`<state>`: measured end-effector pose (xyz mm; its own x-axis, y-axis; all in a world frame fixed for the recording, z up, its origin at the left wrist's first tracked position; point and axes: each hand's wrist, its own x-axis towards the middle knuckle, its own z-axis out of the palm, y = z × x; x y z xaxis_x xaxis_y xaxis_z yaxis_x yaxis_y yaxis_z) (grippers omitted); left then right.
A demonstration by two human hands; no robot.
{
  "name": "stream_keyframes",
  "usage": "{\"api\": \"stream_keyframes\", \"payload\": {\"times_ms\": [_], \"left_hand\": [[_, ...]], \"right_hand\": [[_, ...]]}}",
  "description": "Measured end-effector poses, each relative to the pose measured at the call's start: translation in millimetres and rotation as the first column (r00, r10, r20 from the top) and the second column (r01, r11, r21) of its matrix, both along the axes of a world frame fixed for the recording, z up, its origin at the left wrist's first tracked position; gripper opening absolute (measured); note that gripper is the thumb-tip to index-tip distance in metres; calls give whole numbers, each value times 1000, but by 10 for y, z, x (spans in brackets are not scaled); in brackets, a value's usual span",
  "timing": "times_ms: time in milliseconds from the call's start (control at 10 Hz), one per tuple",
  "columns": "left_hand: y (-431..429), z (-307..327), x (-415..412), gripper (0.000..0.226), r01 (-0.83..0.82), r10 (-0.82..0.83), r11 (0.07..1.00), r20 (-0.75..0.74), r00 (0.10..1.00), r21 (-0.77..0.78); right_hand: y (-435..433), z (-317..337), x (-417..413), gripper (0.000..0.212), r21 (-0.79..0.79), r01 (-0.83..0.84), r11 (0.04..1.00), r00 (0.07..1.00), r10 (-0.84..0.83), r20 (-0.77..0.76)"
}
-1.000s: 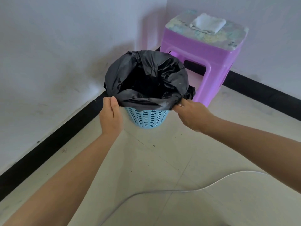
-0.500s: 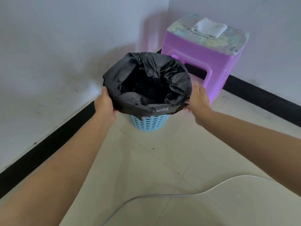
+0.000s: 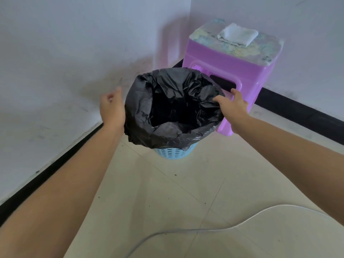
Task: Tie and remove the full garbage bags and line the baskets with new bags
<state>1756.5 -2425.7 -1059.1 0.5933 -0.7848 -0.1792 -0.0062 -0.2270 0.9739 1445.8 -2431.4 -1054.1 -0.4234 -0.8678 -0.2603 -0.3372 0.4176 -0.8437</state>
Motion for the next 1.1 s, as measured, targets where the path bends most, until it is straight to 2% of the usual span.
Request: {"api": "stream_keyframes", "payload": {"times_ms": [100,200,300,400,500,600,700,800,900,1000,1100], "left_hand": [[-238,119,-50,85,452,-478,877,202,855,164],[-356,62,-28,77,484,-594,799,343,727,356],[-379,6,11,56,436,-550,816,275,789,379],[-385,-4,-10,36,382,-510,841,327,795,383],[-354,-3,-44,52,397,-529,836,364,766,379],[-238,58,-59,78,325,-492,869,579,650,373],[-14,225,-185,46,368,-212,929,882,421,48],[235,311,-415,44,661,-353,746,891,287,83],[481,182,-580,61,675,-411,652,909,-68,345],[476,106,-573,63,603,-405,702,909,-100,379],[327,118,-485,62,563,-453,713,888,-86,418]], "right_hand": [[-38,26,-15,76,-14,-104,994,971,105,217],[-87,54,-18,65,-11,-262,965,956,261,134],[-168,106,-30,68,64,-305,950,951,300,82],[-237,132,14,57,108,-303,947,948,311,-62],[-247,135,82,70,167,-314,935,894,350,-279],[-211,145,125,96,137,-416,899,711,416,-567],[-239,197,174,72,27,-604,797,379,317,-869],[-288,143,247,57,360,-524,772,184,515,-837],[-290,79,245,56,493,-441,750,219,623,-751],[-326,131,223,56,241,-545,803,492,539,-684],[-253,318,245,63,-47,-523,851,740,426,-520]]}}
